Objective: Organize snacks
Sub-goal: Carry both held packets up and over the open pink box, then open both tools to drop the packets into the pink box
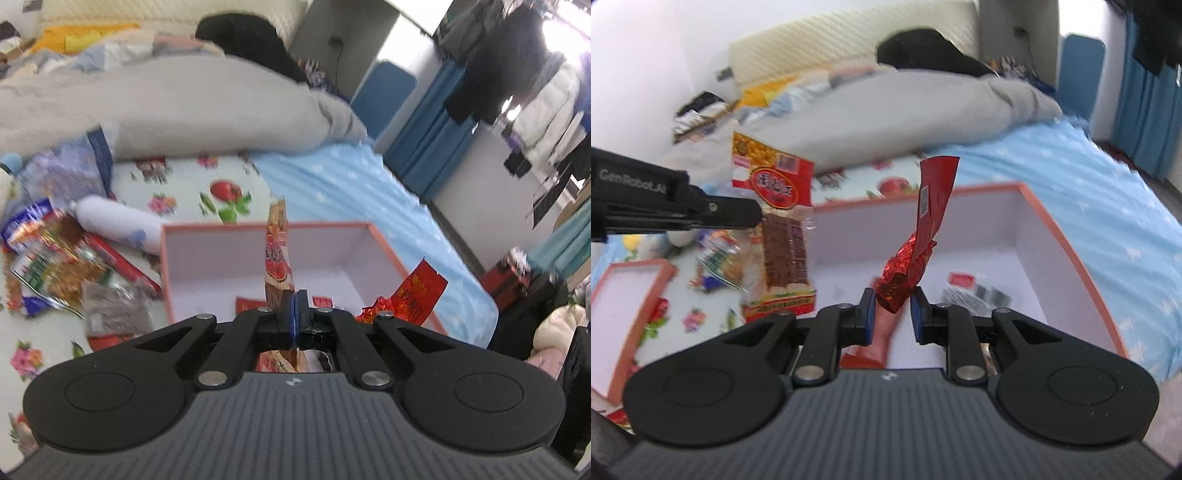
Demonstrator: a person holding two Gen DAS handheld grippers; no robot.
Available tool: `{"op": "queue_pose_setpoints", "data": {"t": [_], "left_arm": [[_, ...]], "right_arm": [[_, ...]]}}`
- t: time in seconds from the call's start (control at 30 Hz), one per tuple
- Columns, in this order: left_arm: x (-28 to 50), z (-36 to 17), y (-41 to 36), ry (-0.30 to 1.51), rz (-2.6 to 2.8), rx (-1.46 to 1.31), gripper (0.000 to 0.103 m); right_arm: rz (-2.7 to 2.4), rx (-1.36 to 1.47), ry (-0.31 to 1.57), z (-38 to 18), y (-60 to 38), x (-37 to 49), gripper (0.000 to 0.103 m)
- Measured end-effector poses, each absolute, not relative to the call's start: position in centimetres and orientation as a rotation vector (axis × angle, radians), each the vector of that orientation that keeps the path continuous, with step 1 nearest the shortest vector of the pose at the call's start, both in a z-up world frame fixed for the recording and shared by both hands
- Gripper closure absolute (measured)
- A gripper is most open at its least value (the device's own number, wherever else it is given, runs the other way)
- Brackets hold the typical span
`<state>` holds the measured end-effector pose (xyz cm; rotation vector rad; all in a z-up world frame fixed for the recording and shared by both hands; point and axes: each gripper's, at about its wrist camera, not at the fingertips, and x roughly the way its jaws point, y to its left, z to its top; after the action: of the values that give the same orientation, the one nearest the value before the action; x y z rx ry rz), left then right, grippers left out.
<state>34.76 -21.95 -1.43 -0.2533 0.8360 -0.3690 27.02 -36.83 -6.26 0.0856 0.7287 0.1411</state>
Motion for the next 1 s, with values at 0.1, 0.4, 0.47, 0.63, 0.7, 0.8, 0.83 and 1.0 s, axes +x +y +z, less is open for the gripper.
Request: {"op": "queue_pose_setpoints", "data": {"t": [0.1, 0.4, 0.47, 0.63, 0.7, 0.8, 0.83, 1.0], "left_arm": [[36.1, -3.5, -23.2, 0.893, -0.375, -0.242, 0.103], [37.2, -6.9, -24.9, 0.961, -0.369, -0.194, 0.102], [37.3, -6.8, -24.7, 0.959, -0.37, -0.197, 0.101], [37.1, -5.3, -24.3, 0.969, -0.334, -0.162, 0.054], [36.6, -4.3, -23.8, 0.939, -0.347, -0.169, 0.051], [35.6, -2.6, -23.0, 0.902, -0.359, -0.171, 0.051], [35.2, -1.9, -22.9, 0.886, -0.362, -0.167, 0.051], [32.5, 1.3, -21.7, 0.802, -0.381, -0.15, 0.051]], "right_arm": [[0.126, 0.094, 0.771, -8.1, -37.7, 27.5, 0.08], [0.103, 0.126, 0.841, -10.8, -39.4, 28.4, 0.078], [0.093, 0.133, 0.835, -10.5, -39.7, 28.3, 0.071], [0.065, 0.144, 0.794, -9.4, -40.1, 27.8, 0.041], [0.065, 0.162, 0.782, -8.8, -40.1, 27.4, 0.041], [0.064, 0.168, 0.75, -7.4, -39.6, 26.6, 0.041], [0.067, 0.17, 0.739, -6.9, -39.4, 26.2, 0.041], [0.081, 0.158, 0.659, -3.8, -38.0, 23.8, 0.04]]}}
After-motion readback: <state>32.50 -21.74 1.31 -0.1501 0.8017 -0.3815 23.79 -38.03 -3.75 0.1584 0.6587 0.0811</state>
